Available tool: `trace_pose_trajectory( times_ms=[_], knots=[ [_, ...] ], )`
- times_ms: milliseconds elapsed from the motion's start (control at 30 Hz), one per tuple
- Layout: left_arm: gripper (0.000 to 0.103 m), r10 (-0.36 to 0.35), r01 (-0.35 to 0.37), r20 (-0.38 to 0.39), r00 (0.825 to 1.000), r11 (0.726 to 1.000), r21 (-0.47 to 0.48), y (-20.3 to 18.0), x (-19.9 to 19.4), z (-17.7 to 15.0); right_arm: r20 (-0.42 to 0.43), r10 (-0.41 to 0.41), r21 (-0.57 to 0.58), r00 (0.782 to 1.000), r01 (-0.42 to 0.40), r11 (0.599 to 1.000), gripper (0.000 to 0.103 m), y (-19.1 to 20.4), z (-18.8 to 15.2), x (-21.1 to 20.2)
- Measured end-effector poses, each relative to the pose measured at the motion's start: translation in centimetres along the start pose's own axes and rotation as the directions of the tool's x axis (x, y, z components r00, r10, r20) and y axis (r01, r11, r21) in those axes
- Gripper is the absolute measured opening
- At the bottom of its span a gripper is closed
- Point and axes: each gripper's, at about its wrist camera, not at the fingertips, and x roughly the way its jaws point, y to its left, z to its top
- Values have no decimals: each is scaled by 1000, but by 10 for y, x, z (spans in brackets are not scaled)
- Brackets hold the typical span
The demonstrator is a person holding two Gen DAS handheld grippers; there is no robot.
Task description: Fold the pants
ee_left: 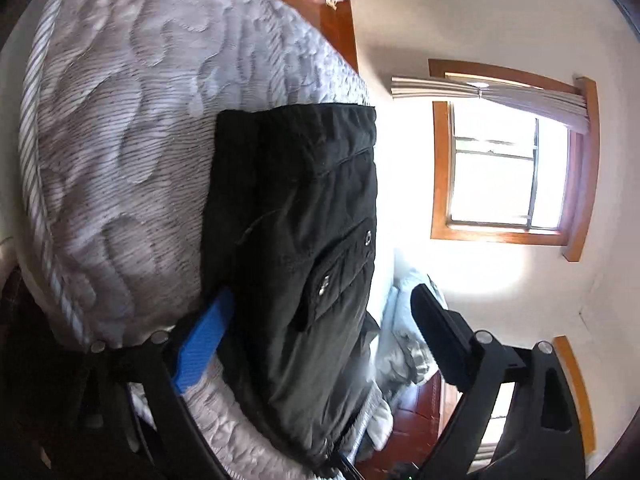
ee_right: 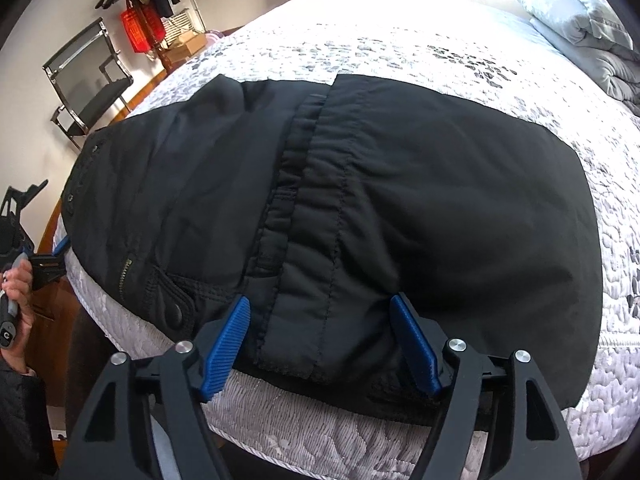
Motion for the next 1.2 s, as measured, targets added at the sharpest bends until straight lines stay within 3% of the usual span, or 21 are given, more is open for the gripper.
trace_pose_trajectory(
  times_ms=[200,267,333,633,800,900,1100,1200],
  knots=[
    [84,26,-26,-25,999,1000,8,4,-3,-3,-3,-3,-21,1000,3,1000,79,3,1,4],
    [90,34,-34,-25,999,999,-18,6,-13,-5,-4,0,-21,1000,0,1000,79,2,1,4],
    [93,96,-96,-1,995,995,-19,5,-24,-5,-4,7,-20,1000,-7,1000,79,1,0,4],
    [94,94,-94,22,995,995,-21,12,-14,2,-4,-1,-41,1000,1,999,84,4,-1,8],
    [94,44,-44,-1,999,999,7,-1,-5,0,-7,3,-42,1000,-3,999,85,4,-1,9],
    [94,57,-57,-11,998,998,0,1,5,2,-8,1,-43,1000,-1,999,86,4,-1,10],
    [94,-58,57,-51,997,998,-32,3,29,4,-9,-1,-54,1000,0,999,88,4,1,13],
    [94,-25,24,-52,998,1000,-17,-3,42,3,-13,-12,-64,1000,11,998,91,7,1,15]
  ],
)
